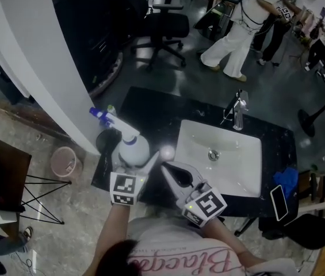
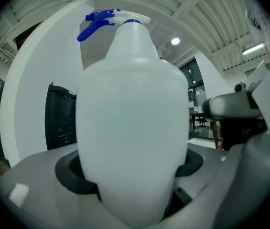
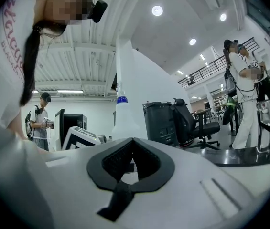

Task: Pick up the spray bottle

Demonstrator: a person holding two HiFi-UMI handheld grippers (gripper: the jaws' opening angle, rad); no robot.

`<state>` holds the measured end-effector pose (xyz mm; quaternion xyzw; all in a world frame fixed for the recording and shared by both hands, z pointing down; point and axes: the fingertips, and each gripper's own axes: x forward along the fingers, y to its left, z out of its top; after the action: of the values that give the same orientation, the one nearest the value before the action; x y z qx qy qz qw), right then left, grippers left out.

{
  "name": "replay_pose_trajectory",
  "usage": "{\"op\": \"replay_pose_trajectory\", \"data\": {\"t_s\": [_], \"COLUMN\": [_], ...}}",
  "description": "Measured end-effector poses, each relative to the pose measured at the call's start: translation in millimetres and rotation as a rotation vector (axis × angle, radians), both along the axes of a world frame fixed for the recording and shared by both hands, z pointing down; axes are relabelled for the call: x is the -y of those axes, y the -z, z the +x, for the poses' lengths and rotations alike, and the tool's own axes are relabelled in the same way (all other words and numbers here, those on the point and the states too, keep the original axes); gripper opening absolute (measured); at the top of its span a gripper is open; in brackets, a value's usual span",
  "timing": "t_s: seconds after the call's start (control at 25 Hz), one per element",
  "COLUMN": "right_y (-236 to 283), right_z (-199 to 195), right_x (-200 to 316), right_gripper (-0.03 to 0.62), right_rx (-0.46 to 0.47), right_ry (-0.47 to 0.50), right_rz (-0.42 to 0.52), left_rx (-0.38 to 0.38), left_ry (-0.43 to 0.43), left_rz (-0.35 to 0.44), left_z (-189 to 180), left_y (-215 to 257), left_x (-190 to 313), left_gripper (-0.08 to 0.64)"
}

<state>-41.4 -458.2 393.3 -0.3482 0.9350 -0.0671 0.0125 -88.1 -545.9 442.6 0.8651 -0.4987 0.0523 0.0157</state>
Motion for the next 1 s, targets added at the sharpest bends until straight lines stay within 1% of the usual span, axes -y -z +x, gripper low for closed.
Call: {"op": "replay_pose_trajectory", "data": {"t_s": [0.12, 0.24, 0.36, 0.48, 0.64, 0.84, 1.0], "right_y": [5.9, 12.2, 17.1, 16.6, 16.5, 14.6, 14.9], "right_z": [-2.2, -4.6, -2.8, 0.2, -3.0, -2.7, -2.9], "right_x": [-3.3, -8.4, -10.8, -10.9, -11.7, -8.8, -7.1], "right_gripper": [0.0, 0.0, 0.0, 0.0, 0.0, -0.002, -0.001], "right_rx": [0.002, 0.006, 0.007, -0.006, -0.019, -0.039, -0.046], "right_ry": [0.011, 0.025, 0.013, -0.002, -0.004, -0.041, -0.065], "right_rz": [0.032, 0.068, 0.097, 0.1, 0.105, 0.103, 0.098], "left_rx": [-0.001, -0.013, -0.011, -0.008, -0.035, -0.007, -0.022], "left_ry": [-0.012, 0.003, 0.018, 0.023, 0.027, 0.036, 0.051], "left_rz": [0.036, 0.051, 0.075, 0.098, 0.11, 0.136, 0.145], "left_z": [3.9, 1.9, -2.6, -5.7, -8.7, -9.5, -14.9], "left_y": [25.3, 43.9, 55.2, 61.6, 68.2, 71.8, 75.9], "left_x": [-18.7, -35.0, -46.1, -51.1, -54.8, -59.6, -61.5], "left_gripper": [0.423, 0.423, 0.423, 0.423, 0.423, 0.423, 0.423]}}
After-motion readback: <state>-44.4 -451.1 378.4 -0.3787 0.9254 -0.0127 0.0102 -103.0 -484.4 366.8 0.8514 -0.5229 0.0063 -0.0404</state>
